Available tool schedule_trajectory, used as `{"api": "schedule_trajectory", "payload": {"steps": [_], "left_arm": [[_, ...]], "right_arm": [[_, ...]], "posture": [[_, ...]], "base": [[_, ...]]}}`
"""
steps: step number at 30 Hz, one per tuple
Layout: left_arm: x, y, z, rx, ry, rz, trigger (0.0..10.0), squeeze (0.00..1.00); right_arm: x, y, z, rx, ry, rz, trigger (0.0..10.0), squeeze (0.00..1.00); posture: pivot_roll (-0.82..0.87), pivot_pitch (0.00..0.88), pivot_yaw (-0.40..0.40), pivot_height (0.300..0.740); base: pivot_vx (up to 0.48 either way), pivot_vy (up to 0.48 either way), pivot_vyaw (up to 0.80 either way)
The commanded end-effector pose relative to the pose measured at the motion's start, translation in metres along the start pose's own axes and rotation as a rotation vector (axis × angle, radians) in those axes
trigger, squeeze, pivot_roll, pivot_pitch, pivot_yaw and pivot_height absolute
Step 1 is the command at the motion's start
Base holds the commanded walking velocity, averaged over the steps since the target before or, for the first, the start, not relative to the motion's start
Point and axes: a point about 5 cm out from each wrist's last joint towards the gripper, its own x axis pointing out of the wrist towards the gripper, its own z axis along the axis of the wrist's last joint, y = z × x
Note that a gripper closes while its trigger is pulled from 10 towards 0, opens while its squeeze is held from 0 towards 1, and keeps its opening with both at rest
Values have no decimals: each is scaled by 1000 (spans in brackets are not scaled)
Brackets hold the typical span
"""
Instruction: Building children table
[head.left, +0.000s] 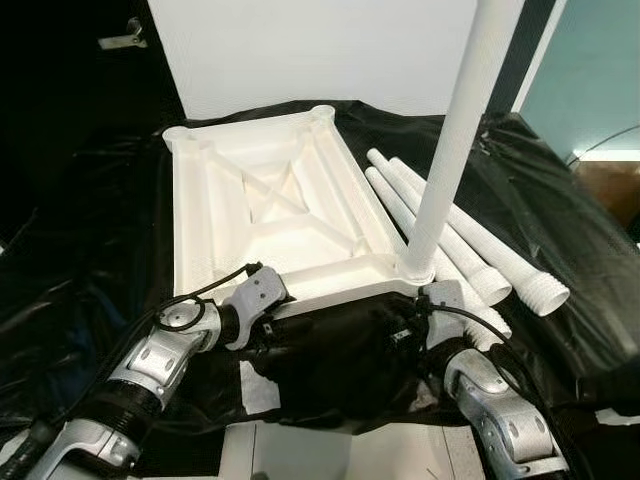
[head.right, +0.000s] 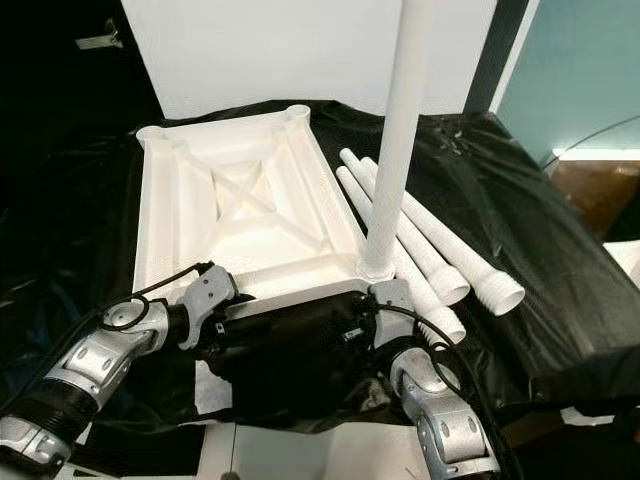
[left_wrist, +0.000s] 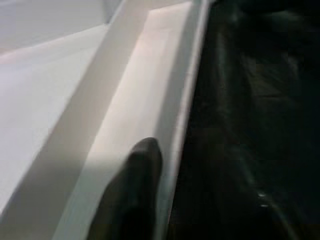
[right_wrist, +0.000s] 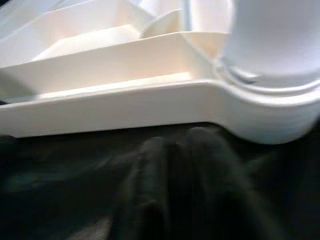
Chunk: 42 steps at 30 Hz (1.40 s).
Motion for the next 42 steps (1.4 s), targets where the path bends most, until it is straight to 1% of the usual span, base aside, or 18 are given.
{"api": "schedule_trajectory", "payload": {"steps": [1, 16, 17, 18, 19, 20, 23, 24, 28, 31, 32, 33, 34, 35, 36, 37, 38, 42], "left_arm": [[6, -26, -21, -71, 63, -239, 0, 0], [16, -36, 10, -95, -109, -327, 0, 0], [20, -36, 16, -88, -136, -309, 4863, 0], [23, -36, 20, -83, -158, -300, 7882, 0], [23, -36, 20, -83, -158, -300, 7882, 0], [25, -38, 25, -82, -184, -301, 10000, 0], [27, -42, 34, -111, -240, -336, 10000, 0], [28, -45, 40, -143, -290, -364, 9020, 0], [28, -46, 44, -169, -320, -373, 9059, 0], [27, -49, 45, -172, -331, -402, 9843, 0], [24, -53, 45, -166, -336, -422, 10000, 0], [24, -53, 45, -166, -336, -422, 10000, 0], [24, -53, 45, -164, -339, -416, 10000, 0], [25, -51, 44, -164, -341, -399, 10000, 55], [26, -50, 43, -164, -338, -388, 10000, 431], [26, -49, 42, -166, -336, -382, 10000, 431], [27, -49, 39, -159, -322, -377, 10000, 1000], [30, -49, 37, -135, -307, -347, 10000, 1000]], "right_arm": [[2, -7, -3, 1, 21, -17, 0, 0], [25, -28, 10, -72, -3, -34, 0, 0], [28, -32, 12, -85, -6, -40, 0, 0], [30, -35, 14, -95, -9, -47, 0, 0], [30, -35, 14, -95, -9, -47, 0, 0], [33, -39, 16, -100, -14, -55, 0, 0], [37, -44, 22, -101, -29, -68, 0, 0], [41, -45, 26, -101, -42, -72, 0, 0], [45, -41, 30, -96, -56, -64, 0, 0], [48, -35, 29, -89, -62, -48, 824, 0], [49, -30, 27, -85, -59, -38, 3843, 0], [49, -30, 27, -85, -59, -38, 3843, 0], [49, -28, 26, -85, -57, -34, 5373, 0], [49, -27, 24, -82, -56, -32, 10000, 0], [49, -26, 24, -79, -55, -30, 10000, 0], [49, -25, 23, -76, -56, -29, 10000, 0], [49, -23, 23, -73, -58, -27, 10000, 0], [49, -19, 24, -63, -68, -22, 10000, 0]], "posture": [[-71, 33, -11, 740], [-60, 35, 19, 740], [-61, 35, 24, 740], [-61, 35, 25, 740], [-61, 35, 25, 740], [-62, 35, 27, 740], [-61, 35, 26, 740], [-65, 34, 24, 740], [-65, 34, 20, 740], [-64, 35, 18, 740], [-63, 36, 17, 740], [-63, 36, 17, 740], [-63, 36, 17, 740], [-62, 37, 16, 740], [-63, 36, 16, 740], [-63, 36, 16, 740], [-64, 35, 15, 740], [-69, 34, 15, 740]], "base": [[0, 0, 0], [0, 0, 0], [0, 0, 0], [0, 0, 0], [0, 0, 0], [0, 0, 0], [0, 0, 0], [0, 0, 0], [0, 0, 0], [0, 0, 0], [0, 0, 0], [0, 0, 0], [0, 0, 0], [0, 0, 0], [0, 0, 0], [0, 0, 0], [0, 0, 0], [0, 0, 0]]}}
